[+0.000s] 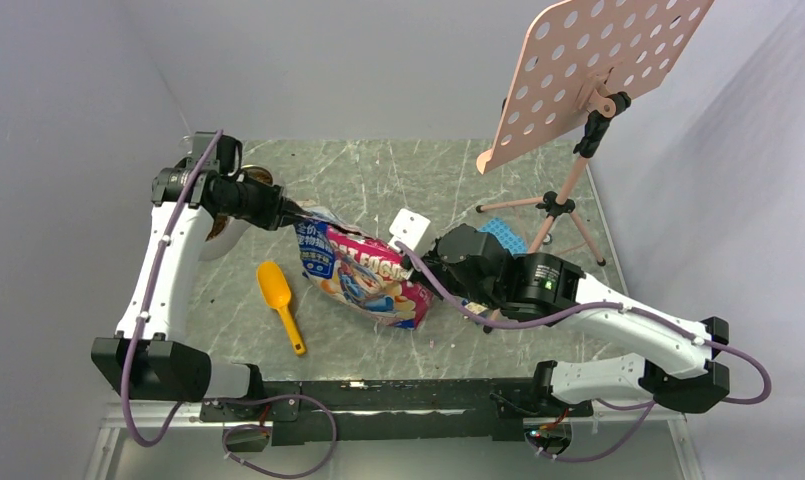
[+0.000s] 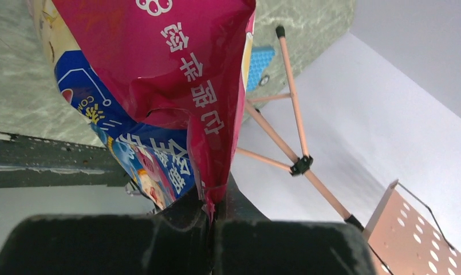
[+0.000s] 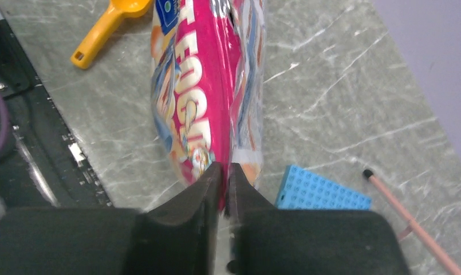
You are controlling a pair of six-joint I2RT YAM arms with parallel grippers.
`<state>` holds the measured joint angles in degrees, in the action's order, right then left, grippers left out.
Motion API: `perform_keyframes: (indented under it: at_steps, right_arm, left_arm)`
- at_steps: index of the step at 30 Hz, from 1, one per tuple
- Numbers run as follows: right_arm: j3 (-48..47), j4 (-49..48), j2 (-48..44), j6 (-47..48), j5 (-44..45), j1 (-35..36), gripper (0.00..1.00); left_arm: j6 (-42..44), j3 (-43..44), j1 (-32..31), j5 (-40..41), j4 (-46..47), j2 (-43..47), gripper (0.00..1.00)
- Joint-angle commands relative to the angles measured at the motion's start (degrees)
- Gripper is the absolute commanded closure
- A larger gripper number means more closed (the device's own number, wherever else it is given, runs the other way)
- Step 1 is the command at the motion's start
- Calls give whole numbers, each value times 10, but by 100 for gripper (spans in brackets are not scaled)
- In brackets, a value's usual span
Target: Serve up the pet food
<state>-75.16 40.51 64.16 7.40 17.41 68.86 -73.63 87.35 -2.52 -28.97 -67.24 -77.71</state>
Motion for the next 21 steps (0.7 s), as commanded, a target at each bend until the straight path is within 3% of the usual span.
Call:
perform_keyframes:
  at_steps: [1, 2, 5, 15, 19, 21]
  right_arm:
    - [-84, 90, 12, 11, -8, -1, 62]
    - [-104, 78, 33, 4, -3, -2, 43]
    - [-170, 53, 106, -24, 30, -1, 4]
    - [-356, 52, 331, 4, 36, 2, 0]
    - [-385, 56, 379, -6, 108, 7, 1]
    - [-397, 70, 394, -14, 153, 8, 7]
  left_arm:
    - [-86, -6, 40, 42, 58, 53, 100]
    - [-93, -20, 37, 41, 67, 61, 100]
    - [-96, -33, 31, 36, 70, 70, 100]
    - [-110, -41, 29, 35, 67, 88, 100]
    - [-120, -53, 29, 34, 65, 98, 100]
    - [-124, -62, 30, 35, 70, 106, 100]
